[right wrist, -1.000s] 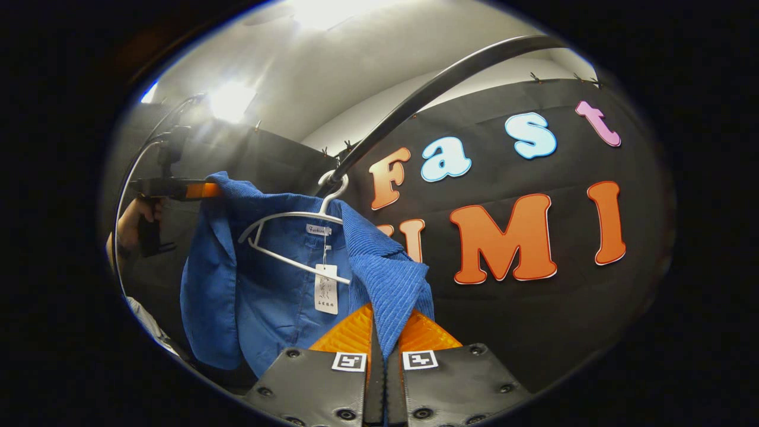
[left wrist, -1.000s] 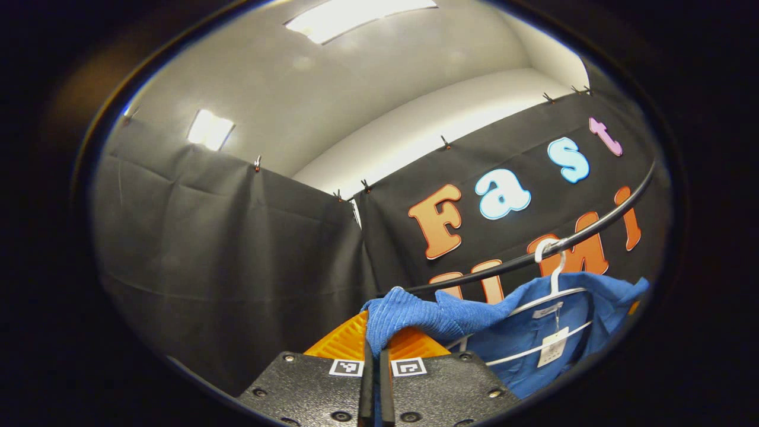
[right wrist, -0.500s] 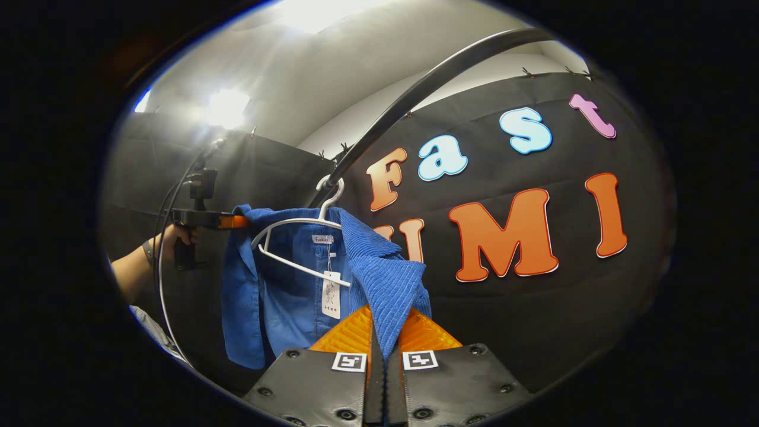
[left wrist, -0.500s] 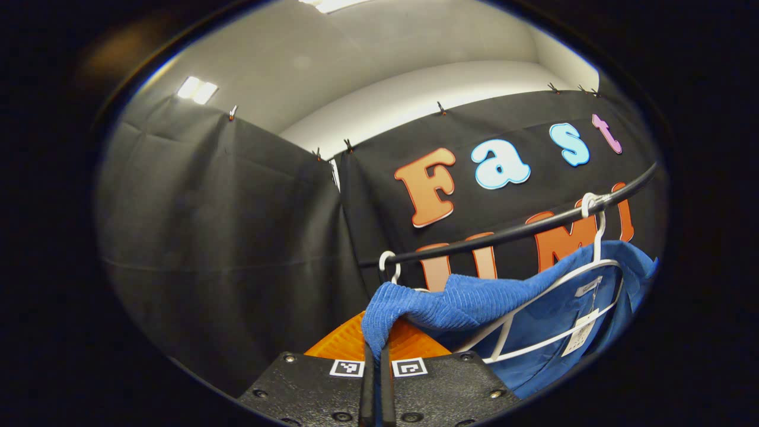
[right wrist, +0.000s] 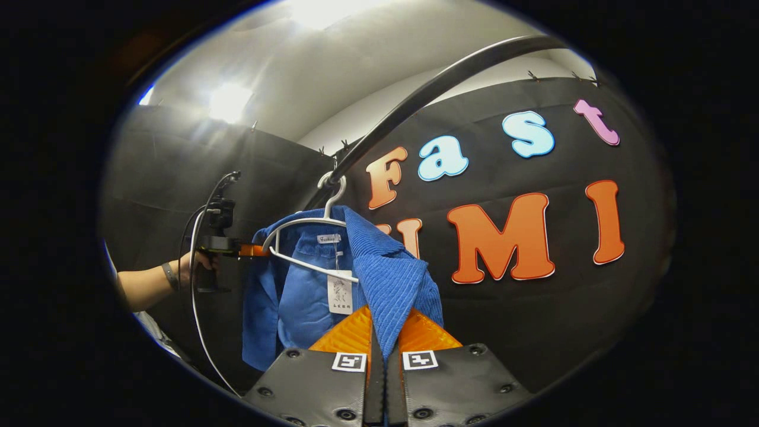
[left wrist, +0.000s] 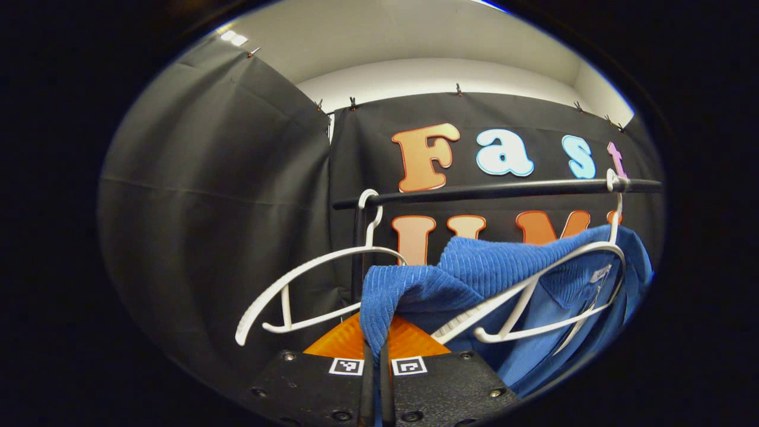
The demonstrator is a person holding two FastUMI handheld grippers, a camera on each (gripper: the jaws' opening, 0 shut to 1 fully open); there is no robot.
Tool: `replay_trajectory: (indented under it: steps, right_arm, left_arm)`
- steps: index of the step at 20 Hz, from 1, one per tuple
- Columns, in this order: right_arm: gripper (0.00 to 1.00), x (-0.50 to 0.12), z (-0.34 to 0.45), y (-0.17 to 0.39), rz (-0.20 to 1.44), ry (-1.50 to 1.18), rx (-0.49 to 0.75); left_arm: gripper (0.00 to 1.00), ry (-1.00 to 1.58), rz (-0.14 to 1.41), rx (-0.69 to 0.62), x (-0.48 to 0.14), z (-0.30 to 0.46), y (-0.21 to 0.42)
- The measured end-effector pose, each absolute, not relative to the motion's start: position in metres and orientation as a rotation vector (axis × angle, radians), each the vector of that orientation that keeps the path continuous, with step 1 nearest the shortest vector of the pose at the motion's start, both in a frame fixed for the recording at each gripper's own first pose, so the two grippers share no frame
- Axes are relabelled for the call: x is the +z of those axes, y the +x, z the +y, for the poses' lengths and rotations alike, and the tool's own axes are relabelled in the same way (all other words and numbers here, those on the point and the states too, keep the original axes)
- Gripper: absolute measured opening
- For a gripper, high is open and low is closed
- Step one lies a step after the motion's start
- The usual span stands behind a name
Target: Grasp the clothes on the hanger with both hands and then place them into the laundry hamper below.
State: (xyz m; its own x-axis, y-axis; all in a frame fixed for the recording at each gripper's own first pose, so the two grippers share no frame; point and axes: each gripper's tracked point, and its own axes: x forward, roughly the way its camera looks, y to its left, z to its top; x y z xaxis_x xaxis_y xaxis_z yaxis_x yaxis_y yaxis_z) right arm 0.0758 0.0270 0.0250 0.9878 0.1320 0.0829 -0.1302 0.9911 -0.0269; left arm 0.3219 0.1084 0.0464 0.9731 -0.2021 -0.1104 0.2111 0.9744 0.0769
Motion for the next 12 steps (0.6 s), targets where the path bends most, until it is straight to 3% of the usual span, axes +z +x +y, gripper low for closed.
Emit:
replay_trajectory:
  steps: [4, 12]
  right_arm:
    - [0.09, 0.034, 0.019, 0.080, -0.120, -0.026, 0.093]
    - [0.09, 0.060, 0.008, 0.085, -0.192, -0.058, 0.054]
  left_arm:
    - [0.04, 0.079, 0.023, -0.251, 0.070, 0.099, 0.335]
    - [0.06, -0.074, 0.104, -0.271, 0.006, 0.115, 0.303]
